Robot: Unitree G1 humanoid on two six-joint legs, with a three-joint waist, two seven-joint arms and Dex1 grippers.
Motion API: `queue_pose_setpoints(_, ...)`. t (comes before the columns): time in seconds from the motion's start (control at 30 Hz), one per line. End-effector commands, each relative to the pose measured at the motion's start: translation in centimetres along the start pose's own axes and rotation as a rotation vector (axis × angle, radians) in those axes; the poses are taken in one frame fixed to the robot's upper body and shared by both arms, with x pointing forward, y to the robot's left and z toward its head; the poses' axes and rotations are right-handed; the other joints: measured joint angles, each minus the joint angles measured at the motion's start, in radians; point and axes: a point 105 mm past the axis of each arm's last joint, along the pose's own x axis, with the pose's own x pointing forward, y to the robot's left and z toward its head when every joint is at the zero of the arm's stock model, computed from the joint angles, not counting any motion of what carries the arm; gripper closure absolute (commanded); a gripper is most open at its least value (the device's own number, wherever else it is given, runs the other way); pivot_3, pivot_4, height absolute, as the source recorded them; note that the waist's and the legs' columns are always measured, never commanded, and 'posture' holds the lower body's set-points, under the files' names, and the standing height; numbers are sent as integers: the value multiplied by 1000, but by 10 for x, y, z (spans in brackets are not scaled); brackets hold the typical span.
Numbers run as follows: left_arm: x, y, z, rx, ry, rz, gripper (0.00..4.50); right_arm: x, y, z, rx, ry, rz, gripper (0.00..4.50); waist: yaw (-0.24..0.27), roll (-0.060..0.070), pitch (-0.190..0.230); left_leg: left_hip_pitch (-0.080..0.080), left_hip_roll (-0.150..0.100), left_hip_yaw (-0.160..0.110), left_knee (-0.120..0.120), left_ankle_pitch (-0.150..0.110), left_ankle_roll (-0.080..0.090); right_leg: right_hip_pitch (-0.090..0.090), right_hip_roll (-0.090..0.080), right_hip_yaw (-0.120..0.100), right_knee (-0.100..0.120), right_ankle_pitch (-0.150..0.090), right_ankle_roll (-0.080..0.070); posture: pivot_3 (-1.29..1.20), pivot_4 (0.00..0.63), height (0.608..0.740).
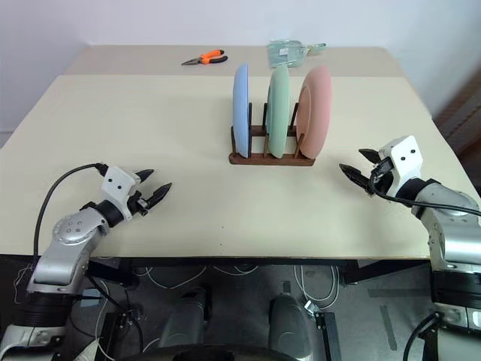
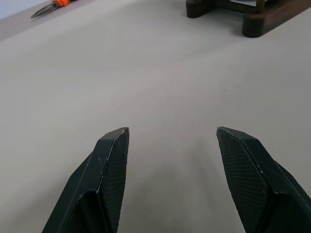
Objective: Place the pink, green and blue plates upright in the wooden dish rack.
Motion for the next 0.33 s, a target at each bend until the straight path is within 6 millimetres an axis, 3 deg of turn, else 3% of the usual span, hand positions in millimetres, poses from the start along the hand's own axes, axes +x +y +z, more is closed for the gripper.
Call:
queue_pose_setpoints(0.03, 4, 4, 16, 21, -51, 31, 1566, 3, -4, 3, -14, -24, 0, 1566, 0, 0, 0, 0, 0, 0, 0, 0, 0, 0, 0, 0, 0, 0, 0, 0, 150, 740)
queue_pose_setpoints(0.33, 1, 3, 15, -5, -48, 80, 1566, 14, -6, -10, 23, -5, -2, 1566, -3, 0, 0, 0, 0, 0, 0, 0, 0, 0, 0, 0, 0, 0, 1, 0, 150, 740)
